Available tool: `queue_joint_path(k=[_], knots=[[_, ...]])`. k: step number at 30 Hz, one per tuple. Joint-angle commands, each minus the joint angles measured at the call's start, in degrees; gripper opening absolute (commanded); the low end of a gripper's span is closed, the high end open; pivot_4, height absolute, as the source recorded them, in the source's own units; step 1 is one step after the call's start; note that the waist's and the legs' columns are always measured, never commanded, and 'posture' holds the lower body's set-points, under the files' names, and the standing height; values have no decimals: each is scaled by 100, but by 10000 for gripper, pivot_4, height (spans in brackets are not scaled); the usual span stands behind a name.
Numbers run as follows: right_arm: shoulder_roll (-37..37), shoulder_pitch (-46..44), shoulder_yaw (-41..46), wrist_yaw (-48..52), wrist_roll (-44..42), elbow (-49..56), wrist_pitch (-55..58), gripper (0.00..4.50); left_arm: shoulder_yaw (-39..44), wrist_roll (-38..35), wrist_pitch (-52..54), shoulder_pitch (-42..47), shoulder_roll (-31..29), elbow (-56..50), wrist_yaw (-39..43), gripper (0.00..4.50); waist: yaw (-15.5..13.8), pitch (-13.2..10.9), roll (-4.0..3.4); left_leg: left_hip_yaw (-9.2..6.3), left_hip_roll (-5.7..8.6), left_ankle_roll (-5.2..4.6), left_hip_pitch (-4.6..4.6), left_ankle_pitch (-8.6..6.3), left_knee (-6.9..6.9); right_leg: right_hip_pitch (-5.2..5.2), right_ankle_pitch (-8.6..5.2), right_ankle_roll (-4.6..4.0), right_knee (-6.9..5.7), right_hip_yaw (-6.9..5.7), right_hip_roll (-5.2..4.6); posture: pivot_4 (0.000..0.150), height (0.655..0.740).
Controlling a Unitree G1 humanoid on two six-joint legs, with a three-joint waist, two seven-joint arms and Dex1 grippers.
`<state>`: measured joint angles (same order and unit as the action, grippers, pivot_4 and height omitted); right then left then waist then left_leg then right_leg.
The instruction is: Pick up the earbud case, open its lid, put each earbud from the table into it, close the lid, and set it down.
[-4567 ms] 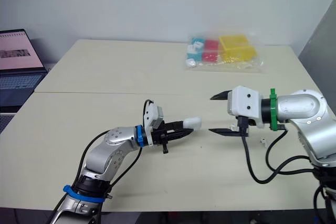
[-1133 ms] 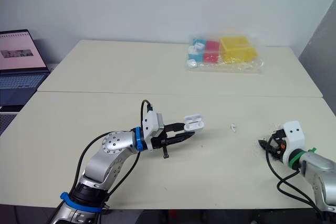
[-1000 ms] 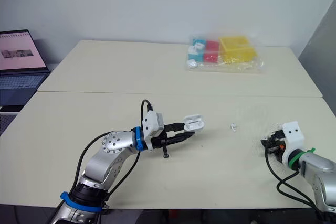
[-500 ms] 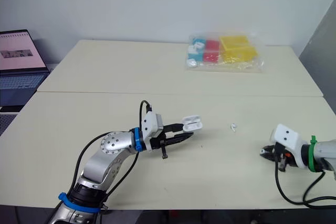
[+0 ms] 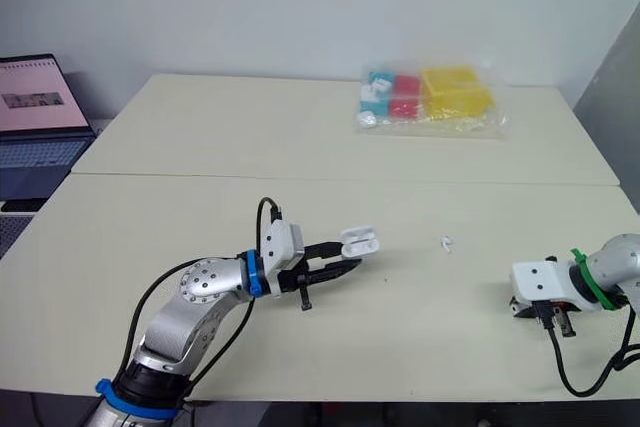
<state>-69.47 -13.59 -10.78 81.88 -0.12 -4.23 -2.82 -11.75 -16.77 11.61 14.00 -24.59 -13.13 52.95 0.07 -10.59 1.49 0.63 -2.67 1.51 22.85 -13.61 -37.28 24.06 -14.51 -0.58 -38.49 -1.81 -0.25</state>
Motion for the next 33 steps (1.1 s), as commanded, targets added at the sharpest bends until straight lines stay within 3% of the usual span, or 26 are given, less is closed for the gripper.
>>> queue_joint_path(k=[1, 4, 11, 18, 22, 26, 33], knots=[[33, -299, -158, 302, 145, -158, -47, 4098, 36, -95, 19, -37, 14, -324, -77, 7820, 1, 0, 0, 0, 0, 0, 0, 0, 0, 0, 0, 0, 0, 0, 0, 1500, 7400], [120, -428, -187, 340, 139, -258, 30, 4098, 19, -91, 43, -85, 9, -387, -97, 7820, 0, 0, 0, 0, 0, 0, -2, 0, 0, -1, 0, 0, -2, 0, 0, 1500, 7400], [91, -403, -125, 348, 175, -266, -198, 28021, -2, -82, 64, -120, 6, -398, -142, 7820, 3, 0, 0, 6, 0, 0, -9, 0, 1, -2, 1, 0, -6, 7, 0, 1500, 7400], [-366, 75, 617, 262, -332, 582, 677, 28403, 18, -69, 78, -207, 21, -446, -209, 7820, -7, 1, -4, 22, 0, 0, -19, 0, 6, 0, 1, 0, -13, 31, 0, 1500, 7400], [-616, 542, 1031, -132, -321, 1475, 2034, 28403, -5, -62, 74, -247, 34, -466, -264, 7820, -6, 1, -3, 36, -1, 0, -27, 0, 10, 0, 1, 2, -12, 45, -1, 1500, 7400], [-698, 907, 1022, -451, -315, 2502, 3441, 28403, -101, -12, 35, -300, 93, -460, -311, 7820, -9, 1, -4, 42, -1, 0, -35, 0, 13, 0, 2, 3, -15, 50, -1, 1500, 7400], [-540, 652, 364, -908, 159, 2538, 3659, 28403, -196, 29, 6, -294, 189, -438, -382, 7820, -1, 0, -3, 75, 1, 0, -43, 0, 14, 4, 6, 11, -13, 79, -2, 1500, 7400]])
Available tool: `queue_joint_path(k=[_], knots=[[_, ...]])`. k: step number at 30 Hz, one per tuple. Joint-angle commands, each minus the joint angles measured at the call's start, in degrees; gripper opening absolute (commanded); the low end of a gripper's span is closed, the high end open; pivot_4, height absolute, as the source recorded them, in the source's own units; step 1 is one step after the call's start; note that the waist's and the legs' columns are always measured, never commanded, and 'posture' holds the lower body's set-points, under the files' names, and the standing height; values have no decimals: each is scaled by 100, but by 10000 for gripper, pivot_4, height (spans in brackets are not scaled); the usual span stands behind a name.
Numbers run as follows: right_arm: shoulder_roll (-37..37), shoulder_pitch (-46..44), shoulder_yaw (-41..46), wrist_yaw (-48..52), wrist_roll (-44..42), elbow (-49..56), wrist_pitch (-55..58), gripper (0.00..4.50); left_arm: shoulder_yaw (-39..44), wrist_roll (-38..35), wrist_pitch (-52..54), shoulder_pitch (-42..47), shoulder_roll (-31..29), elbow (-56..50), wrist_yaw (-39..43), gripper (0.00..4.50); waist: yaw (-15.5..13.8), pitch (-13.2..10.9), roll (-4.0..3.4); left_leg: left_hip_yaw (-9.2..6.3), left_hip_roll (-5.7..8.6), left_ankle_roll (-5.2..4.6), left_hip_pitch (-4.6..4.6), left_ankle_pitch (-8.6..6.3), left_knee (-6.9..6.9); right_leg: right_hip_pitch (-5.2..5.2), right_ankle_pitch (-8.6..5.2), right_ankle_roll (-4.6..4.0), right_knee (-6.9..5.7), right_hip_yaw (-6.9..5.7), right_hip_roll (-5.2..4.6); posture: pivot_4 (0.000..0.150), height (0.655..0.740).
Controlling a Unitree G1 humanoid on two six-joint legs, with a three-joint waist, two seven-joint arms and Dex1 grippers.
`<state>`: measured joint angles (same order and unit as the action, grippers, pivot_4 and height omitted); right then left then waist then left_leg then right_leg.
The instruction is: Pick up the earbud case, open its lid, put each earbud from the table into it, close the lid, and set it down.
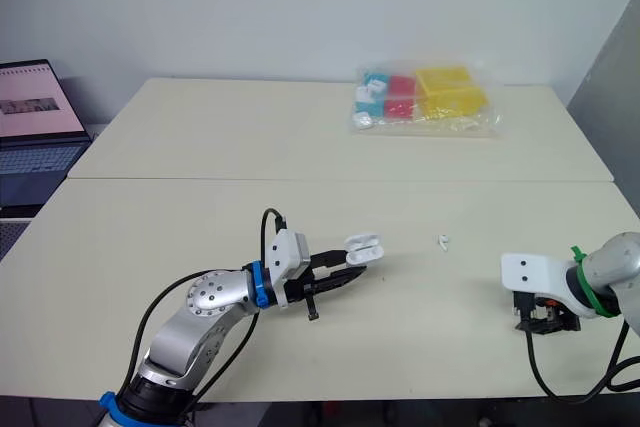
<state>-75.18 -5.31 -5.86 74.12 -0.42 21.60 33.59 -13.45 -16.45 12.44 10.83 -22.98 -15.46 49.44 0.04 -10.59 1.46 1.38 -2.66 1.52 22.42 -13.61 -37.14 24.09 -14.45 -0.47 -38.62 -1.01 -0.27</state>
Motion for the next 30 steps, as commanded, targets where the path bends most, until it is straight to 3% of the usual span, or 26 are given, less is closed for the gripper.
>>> queue_joint_path(k=[1, 16, 19, 24, 30], knots=[[77, -243, -198, -178, 233, -101, 41, 28403, -36, 4, -82, 22, 35, -199, -39, 7820, 7, 0, 1, 3, 0, 0, 0, 0, 1, 1, 0, 0, 1, 3, 0, 1500, 7400], [330, -652, -711, -135, 470, -580, -73, 28403, -34, 26, -67, -83, 17, -294, -126, 7820, 10, 0, 2, 18, -2, 0, -11, 0, 8, 2, 3, 5, 1, 19, 3, 1500, 7400], [343, -669, -758, -129, 507, -599, -134, 22281, -38, 22, -67, -70, 24, -286, -143, 7820, 13, 1, 5, 20, -2, 0, -14, 0, 8, 1, 3, 5, 0, 20, 3, 1500, 7400], [272, -634, -734, -42, 512, -549, -208, 4777, -41, 29, -86, -39, 36, -245, -145, 7820, 20, 3, 10, 28, -1, 0, -22, 0, 6, -2, 7, 12, 0, 29, 3, 1500, 7400], [280, -739, -546, -37, 435, -576, -460, 4428, -25, 26, -107, 20, 73, -178, -152, 7820, 21, 3, 10, 32, -1, 0, -23, 0, 7, -1, 8, 13, 1, 34, 3, 1500, 7400]])
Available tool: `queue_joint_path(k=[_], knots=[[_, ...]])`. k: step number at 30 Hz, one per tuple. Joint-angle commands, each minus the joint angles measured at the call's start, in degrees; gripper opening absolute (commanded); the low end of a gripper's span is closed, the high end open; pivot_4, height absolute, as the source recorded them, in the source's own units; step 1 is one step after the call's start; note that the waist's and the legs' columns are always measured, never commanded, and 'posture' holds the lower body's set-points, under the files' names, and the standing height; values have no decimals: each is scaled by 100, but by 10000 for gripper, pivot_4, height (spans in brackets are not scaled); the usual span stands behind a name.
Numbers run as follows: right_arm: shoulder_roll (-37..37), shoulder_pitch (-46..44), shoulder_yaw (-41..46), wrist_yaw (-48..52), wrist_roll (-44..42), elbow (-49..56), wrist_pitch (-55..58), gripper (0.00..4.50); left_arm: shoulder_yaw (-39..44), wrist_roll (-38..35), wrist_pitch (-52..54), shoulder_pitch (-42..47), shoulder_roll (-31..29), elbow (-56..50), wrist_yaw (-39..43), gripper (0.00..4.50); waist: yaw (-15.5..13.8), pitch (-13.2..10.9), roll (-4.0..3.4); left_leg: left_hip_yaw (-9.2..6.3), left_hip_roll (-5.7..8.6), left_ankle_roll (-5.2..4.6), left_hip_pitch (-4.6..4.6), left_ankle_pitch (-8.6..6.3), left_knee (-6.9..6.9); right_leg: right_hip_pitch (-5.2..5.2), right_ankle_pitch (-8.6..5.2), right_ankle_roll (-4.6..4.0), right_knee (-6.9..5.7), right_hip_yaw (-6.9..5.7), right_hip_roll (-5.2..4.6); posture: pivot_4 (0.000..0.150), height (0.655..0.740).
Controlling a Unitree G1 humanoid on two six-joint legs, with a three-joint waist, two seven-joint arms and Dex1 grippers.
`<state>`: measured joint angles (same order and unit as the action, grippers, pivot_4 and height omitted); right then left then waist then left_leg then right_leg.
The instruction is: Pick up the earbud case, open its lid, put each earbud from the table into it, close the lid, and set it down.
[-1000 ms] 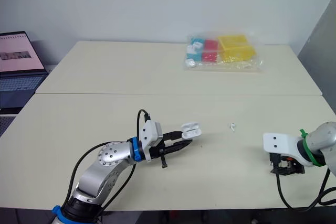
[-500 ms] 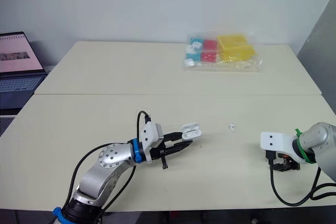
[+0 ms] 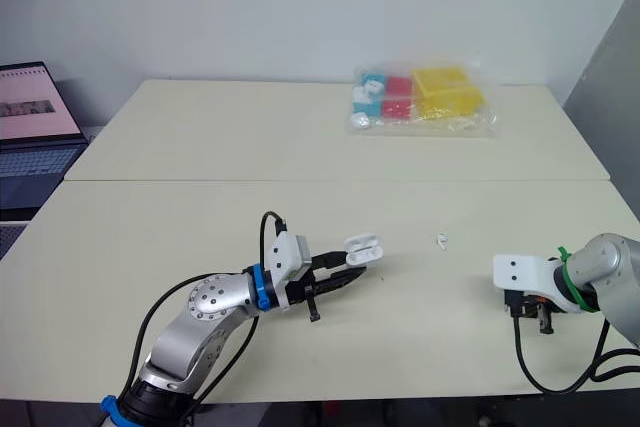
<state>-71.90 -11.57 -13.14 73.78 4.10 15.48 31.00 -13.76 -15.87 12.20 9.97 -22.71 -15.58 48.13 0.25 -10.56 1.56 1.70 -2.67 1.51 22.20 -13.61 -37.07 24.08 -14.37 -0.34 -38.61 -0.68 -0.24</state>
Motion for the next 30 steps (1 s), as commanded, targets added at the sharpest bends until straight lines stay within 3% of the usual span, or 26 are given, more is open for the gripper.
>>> queue_joint_path(k=[1, 8, 14, 16, 18, 23, 30], knots=[[-39, -134, 237, -6, -54, 41, -277, 4428, 17, -44, -70, 115, 58, -163, -32, 7820, 0, 0, 0, 0, 0, 0, 0, 0, 0, 1, 0, 0, 0, 0, 0, 1500, 7400], [397, -524, 1440, 204, -1593, 602, 56, 4428, 120, -144, 34, 233, 153, -164, -106, 7820, -2, -1, 1, -3, 0, 0, 1, 0, 2, 1, 0, 0, -1, -1, 4, 1500, 7400], [2224, -892, 2576, -1254, -3455, 1853, 1103, 4428, 245, -285, 280, 461, 504, -182, -495, 7820, -12, -3, 10, -9, -1, 0, 17, 0, -1, 2, 2, 3, 2, -2, 5, 1500, 7400], [2886, -954, 2489, -1966, -3549, 2150, 1134, 4428, 276, -306, 319, 546, 560, -116, -554, 7820, -6, -1, 14, -12, -2, 0, 16, 0, -2, 0, 3, 5, 1, -5, 5, 1500, 7400], [3097, -965, 2450, -2269, -3579, 2290, 1188, 4428, 285, -314, 335, 575, 575, -97, -577, 7820, -9, -1, 11, -12, 2, 0, 16, 0, -2, 2, 4, 6, -4, -3, 4, 1500, 7400], [4310, -1064, 1881, -3598, -3118, 2222, 703, 4428, 354, -369, 364, 880, 639, 128, -528, 7820, -6, 1, 14, -8, -1, 0, 14, 0, -3, 1, 6, 9, -2, 0, 6, 1500, 7400], [4597, -929, 1399, -3770, -2663, 1779, -46, 4428, 412, -416, 461, 1113, 693, 260, -481, 7820, -7, 1, 13, -5, 1, -1, 22, 0, 0, 5, 6, 9, 7, 4, 6, 1500, 7400]])
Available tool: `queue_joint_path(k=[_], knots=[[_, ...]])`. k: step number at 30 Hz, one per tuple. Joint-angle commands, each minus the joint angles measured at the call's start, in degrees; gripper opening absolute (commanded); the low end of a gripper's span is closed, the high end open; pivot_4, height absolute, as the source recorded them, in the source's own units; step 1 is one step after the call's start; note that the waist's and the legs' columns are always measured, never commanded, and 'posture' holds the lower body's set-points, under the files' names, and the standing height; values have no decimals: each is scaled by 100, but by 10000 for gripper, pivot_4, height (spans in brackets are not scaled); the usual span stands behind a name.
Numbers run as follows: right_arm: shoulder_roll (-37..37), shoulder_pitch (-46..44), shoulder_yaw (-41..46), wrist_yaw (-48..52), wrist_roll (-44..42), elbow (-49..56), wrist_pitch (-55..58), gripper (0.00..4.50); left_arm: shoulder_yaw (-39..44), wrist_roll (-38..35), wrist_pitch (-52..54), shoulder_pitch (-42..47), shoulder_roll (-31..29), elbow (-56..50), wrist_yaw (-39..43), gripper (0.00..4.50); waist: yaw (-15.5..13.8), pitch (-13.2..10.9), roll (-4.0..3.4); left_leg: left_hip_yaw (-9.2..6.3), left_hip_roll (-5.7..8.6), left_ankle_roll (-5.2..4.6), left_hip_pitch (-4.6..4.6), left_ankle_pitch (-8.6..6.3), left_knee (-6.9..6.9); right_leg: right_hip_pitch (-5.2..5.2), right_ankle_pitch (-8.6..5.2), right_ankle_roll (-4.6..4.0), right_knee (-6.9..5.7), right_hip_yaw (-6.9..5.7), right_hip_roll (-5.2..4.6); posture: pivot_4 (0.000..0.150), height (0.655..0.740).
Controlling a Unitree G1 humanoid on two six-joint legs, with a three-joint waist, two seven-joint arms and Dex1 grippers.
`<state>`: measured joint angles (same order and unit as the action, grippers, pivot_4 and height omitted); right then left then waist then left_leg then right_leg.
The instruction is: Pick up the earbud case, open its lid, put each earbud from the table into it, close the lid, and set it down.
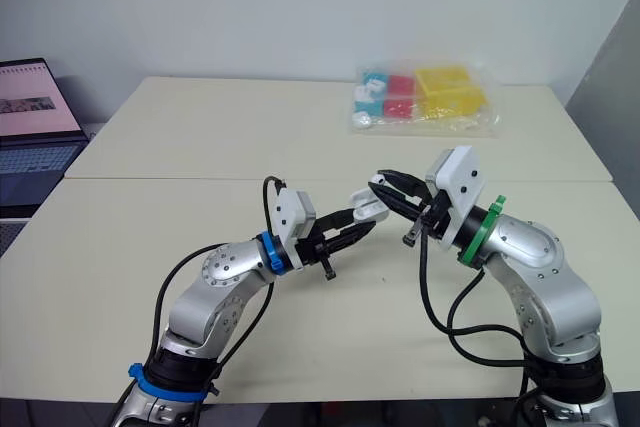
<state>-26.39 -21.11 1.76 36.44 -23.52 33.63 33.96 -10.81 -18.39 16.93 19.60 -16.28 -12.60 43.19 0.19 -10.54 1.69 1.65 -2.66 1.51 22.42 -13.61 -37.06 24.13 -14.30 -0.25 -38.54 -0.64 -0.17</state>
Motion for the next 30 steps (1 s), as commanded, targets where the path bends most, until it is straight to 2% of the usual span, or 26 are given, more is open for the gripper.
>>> queue_joint_path(k=[1, 20, 30], knots=[[68, 63, -145, -31, 120, -95, -428, 4428, 122, -171, -9, 175, 50, -13, 20, 7820, 0, 0, 0, -1, 0, 0, 1, 0, 0, 0, 0, 0, 0, -1, 0, 1500, 7400], [139, 478, -490, 103, 614, -969, -1818, 4428, 208, -285, 102, 269, 5, 0, 60, 7820, 7, 0, 0, -2, -2, 0, -3, 0, 1, 0, 0, 0, -4, -3, 2, 1500, 7400], [114, 607, -647, 156, 744, -1094, -2067, 4428, 249, -303, 145, 315, 28, -2, 80, 7820, 7, 0, 0, -2, -2, 0, -3, 0, 2, 0, 0, -1, -3, -3, 2, 1500, 7400]])
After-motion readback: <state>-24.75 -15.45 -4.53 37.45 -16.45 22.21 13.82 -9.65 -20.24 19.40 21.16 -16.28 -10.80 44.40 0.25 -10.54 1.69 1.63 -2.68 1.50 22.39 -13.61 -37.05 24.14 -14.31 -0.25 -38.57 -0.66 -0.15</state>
